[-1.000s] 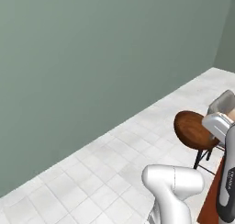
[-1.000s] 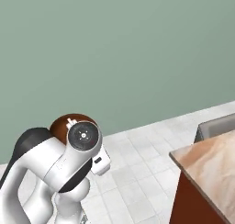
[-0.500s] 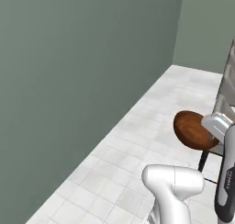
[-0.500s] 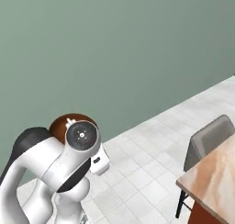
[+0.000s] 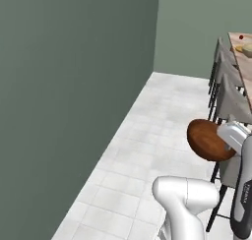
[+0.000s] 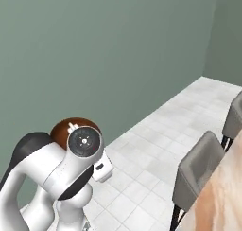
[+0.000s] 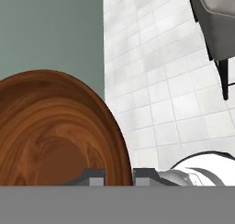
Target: Take the smaller bowl and place it next to the appetizer plate on the dining counter , and place the larger bowl next to the plate with cooked food.
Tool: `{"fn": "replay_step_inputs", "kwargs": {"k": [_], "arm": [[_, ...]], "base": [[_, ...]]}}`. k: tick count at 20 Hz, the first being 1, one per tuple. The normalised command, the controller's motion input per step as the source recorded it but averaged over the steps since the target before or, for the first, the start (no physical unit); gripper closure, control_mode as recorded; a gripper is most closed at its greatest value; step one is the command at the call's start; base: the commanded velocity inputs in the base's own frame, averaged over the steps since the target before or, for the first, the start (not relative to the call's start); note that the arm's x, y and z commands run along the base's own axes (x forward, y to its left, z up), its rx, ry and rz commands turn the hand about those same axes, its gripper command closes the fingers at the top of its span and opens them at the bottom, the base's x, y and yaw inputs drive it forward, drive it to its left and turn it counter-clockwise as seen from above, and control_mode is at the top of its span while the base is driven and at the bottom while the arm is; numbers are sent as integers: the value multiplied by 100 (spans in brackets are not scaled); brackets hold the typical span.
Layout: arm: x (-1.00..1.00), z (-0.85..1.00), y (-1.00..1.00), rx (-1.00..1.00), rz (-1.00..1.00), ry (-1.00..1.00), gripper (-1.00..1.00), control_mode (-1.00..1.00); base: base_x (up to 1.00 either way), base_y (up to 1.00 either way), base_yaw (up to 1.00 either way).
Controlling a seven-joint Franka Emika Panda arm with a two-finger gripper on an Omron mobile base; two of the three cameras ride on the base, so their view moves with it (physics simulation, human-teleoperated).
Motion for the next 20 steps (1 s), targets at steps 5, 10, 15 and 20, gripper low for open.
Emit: {"fn": "replay_step_inputs", "kwargs": {"k": [5, 10, 15, 20], "arm": [[0, 0, 0, 0, 0, 0, 100, 100], [0, 0, 0, 0, 0, 0, 100, 100], [0, 0, 0, 0, 0, 0, 100, 100], [0, 0, 0, 0, 0, 0, 100, 100]], "base": [[100, 35, -27], [100, 34, -27], [100, 13, -32], [100, 0, -32]]}}
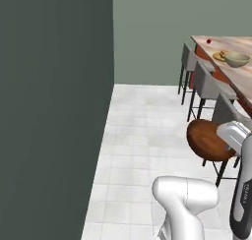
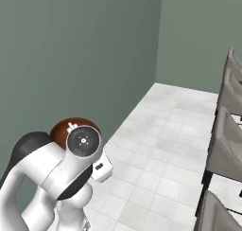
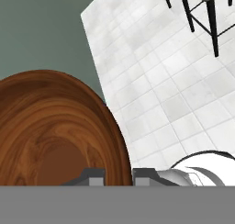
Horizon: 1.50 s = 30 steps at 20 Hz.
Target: Take the smaller bowl and place it next to the appetizer plate on the dining counter , and place the larger bowl next to the plate with cooked food.
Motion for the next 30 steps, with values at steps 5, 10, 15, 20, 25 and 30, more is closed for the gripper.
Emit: {"fn": "replay_step_inputs", "kwargs": {"k": [5, 10, 15, 20, 25, 30], "arm": [[0, 0, 0, 0, 0, 0, 100, 100], [0, 0, 0, 0, 0, 0, 100, 100], [0, 0, 0, 0, 0, 0, 100, 100], [0, 0, 0, 0, 0, 0, 100, 100], [0, 0, 0, 0, 0, 0, 100, 100], [0, 0, 0, 0, 0, 0, 100, 100]], "base": [[100, 3, -26], [100, 7, -26], [100, 14, -24], [100, 34, -19], [100, 30, -18], [100, 15, -21]]}}
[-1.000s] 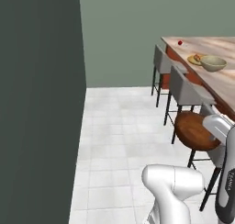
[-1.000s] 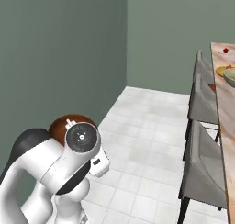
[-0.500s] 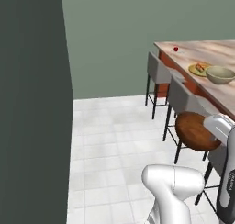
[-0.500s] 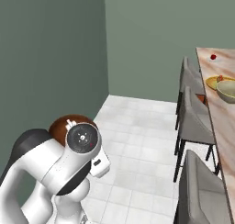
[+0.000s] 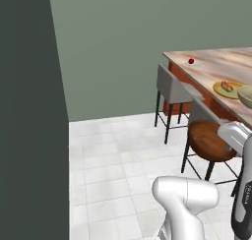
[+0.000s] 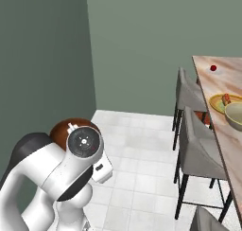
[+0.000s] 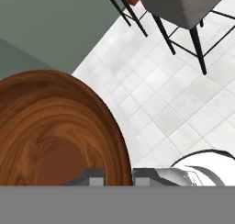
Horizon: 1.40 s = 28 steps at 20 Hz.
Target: Take the smaller bowl and place it next to the appetizer plate on the dining counter , and place the larger bowl next to the plate with cooked food.
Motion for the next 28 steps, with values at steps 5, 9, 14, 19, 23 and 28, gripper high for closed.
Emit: {"fn": "replay_step_inputs", "kwargs": {"k": [5, 9, 14, 19, 23, 28], "arm": [[0, 0, 0, 0, 0, 0, 100, 100], [0, 0, 0, 0, 0, 0, 100, 100], [0, 0, 0, 0, 0, 0, 100, 100], [0, 0, 0, 0, 0, 0, 100, 100], [0, 0, 0, 0, 0, 0, 100, 100], [0, 0, 0, 0, 0, 0, 100, 100]], "base": [[100, 27, -21], [100, 26, -23], [100, 30, -23], [100, 27, -26], [100, 26, -33], [85, 29, -42]]}}
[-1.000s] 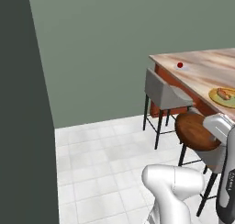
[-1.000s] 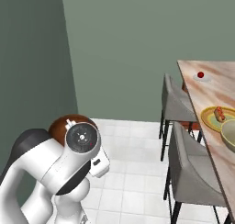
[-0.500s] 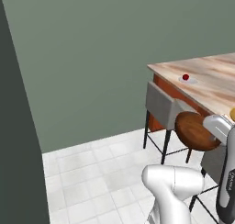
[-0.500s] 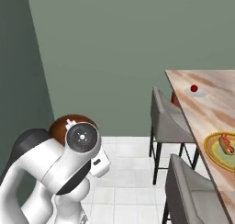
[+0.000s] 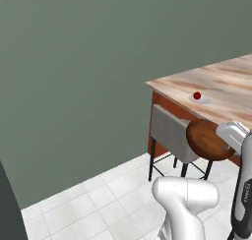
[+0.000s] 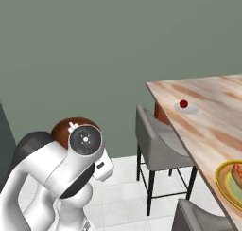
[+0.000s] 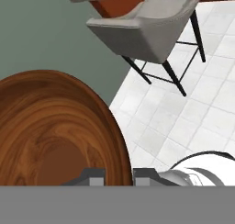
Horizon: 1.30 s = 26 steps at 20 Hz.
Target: Take the smaller bowl and place it next to the appetizer plate on the dining counter , and place the larger bowl next to the plate with cooked food.
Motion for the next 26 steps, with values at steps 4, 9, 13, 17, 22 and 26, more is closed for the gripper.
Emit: {"fn": "replay_step_inputs", "kwargs": {"k": [4, 9, 13, 17, 22, 26], "arm": [[0, 0, 0, 0, 0, 0, 100, 100], [0, 0, 0, 0, 0, 0, 100, 100], [0, 0, 0, 0, 0, 0, 100, 100], [0, 0, 0, 0, 0, 0, 100, 100], [0, 0, 0, 0, 0, 0, 100, 100], [0, 0, 0, 0, 0, 0, 100, 100]], "base": [[15, 6, -61], [33, 7, -65], [83, 19, -58], [73, 11, -54], [60, 39, -44], [64, 50, -32]]}}
